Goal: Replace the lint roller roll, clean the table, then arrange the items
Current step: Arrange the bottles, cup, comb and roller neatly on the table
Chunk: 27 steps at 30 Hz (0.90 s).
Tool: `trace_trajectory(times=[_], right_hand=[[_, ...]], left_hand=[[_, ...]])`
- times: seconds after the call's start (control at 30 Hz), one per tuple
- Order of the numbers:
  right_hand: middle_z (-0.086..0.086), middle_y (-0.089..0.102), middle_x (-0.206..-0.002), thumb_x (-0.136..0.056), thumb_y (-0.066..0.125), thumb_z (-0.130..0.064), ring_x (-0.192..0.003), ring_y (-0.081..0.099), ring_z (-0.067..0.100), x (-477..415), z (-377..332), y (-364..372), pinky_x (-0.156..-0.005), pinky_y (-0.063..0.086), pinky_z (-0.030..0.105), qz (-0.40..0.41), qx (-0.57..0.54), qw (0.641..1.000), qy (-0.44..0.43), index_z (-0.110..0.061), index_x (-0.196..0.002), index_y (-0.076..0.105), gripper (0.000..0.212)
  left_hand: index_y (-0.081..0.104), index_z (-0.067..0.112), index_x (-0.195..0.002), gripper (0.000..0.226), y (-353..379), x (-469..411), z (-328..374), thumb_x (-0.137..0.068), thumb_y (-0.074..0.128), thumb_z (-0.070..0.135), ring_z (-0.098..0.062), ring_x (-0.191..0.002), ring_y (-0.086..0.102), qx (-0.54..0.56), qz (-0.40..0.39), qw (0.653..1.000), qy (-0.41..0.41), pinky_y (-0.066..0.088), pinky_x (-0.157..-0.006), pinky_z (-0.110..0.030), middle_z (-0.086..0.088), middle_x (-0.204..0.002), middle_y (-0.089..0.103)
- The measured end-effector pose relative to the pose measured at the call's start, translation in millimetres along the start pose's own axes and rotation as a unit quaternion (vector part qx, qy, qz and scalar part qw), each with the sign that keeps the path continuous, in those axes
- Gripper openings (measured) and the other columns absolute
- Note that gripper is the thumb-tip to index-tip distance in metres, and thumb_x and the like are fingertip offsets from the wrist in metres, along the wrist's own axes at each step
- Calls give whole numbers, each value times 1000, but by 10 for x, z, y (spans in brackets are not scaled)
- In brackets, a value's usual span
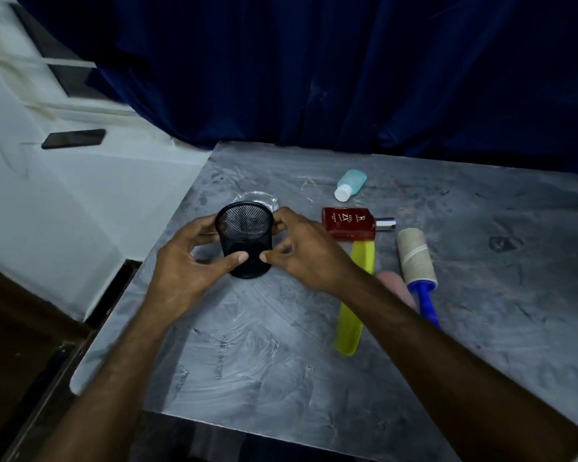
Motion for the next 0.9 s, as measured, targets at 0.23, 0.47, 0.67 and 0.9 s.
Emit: trace_trajectory(times=[0.23, 0.47, 0.67, 0.9], right_hand=[[1, 64, -127, -84, 78, -22, -81, 74, 13, -39, -2, 23, -78, 60, 45, 10, 13, 1000, -7, -18, -125, 52, 49], [0, 63, -128, -85, 78, -22, -83, 74, 10, -27, 11, 30, -76, 62, 45, 11, 1, 1000, -5, -21, -127, 51, 50], [0, 64, -129, -85, 79, -21, -83, 74, 9, 8, 37, 44, -75, 63, 42, 3, -7, 1000, -2, -21, -130, 52, 53], [1, 64, -127, -84, 79, -19, -83, 74, 10, 10, 38, 40, -75, 63, 42, 1, -11, 1000, -4, -19, -129, 53, 52]], left_hand=[[67, 34, -130, 65, 12, 32, 12, -70, 93, 37, -5, -119, 69, 9, 17, 1000, 15, 57, -98, -28, 9, -124, 75], [66, 45, -125, 63, 5, 35, 9, -68, 93, 44, -5, -119, 69, 17, 18, 1000, 11, 55, -97, -22, 13, -123, 75], [64, 48, -124, 66, -20, 76, 6, -66, 93, 60, -5, -117, 70, -13, 16, 1000, 11, 54, -97, -20, 16, -122, 74], [64, 41, -128, 74, -12, 110, 18, -64, 90, 66, -1, -118, 68, -23, 21, 999, -6, 53, -99, -16, 16, -125, 73]])
Point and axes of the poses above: each hand's wrist, its own x-axis away from the middle knuckle, its own y-axis out of the palm, z = x × y, the point moved 9 cm from there along -x, towards the middle knuckle
